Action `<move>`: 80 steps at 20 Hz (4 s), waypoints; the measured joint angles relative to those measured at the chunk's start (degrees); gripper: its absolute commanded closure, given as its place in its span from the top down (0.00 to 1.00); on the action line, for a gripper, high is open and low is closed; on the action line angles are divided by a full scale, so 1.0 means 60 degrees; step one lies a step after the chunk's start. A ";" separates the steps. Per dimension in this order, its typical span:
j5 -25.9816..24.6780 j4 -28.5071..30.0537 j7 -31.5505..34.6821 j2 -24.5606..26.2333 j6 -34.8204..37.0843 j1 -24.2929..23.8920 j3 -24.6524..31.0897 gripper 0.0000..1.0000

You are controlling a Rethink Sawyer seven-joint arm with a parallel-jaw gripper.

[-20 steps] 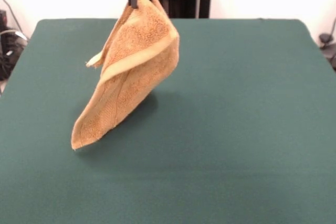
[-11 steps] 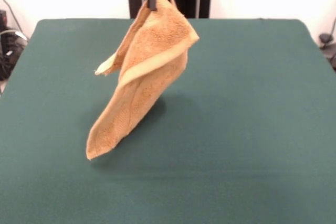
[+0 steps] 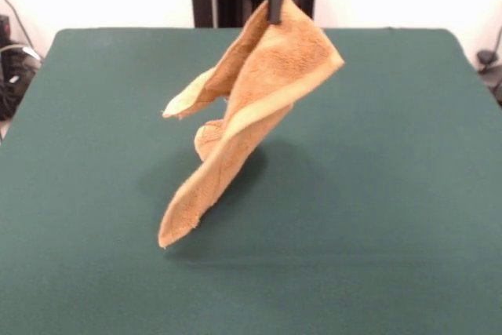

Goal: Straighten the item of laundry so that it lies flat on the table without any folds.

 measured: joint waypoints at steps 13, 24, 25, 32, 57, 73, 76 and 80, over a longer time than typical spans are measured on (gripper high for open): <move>0.0253 -0.0028 0.0001 0.0650 -0.0566 0.0424 -0.0021 0.00; 0.0583 -0.0029 0.0002 0.0759 -0.0755 0.0424 -0.0039 0.00; 0.0607 -0.0029 0.0002 0.0758 -0.0766 0.0424 -0.0044 0.00; 0.0738 -0.0029 0.0026 0.0778 -0.0929 0.0528 -0.0192 0.00; 0.1463 -0.0095 0.0065 0.2354 -0.1515 0.1103 -0.0866 0.00; 0.1993 -0.1279 0.0599 0.3457 -0.1513 0.1944 -0.1517 0.00; 0.2118 -0.1380 0.0736 0.3510 -0.1513 0.1950 -0.1520 0.00; 0.2219 -0.1393 0.0756 0.3508 -0.1513 0.1951 -0.1547 0.00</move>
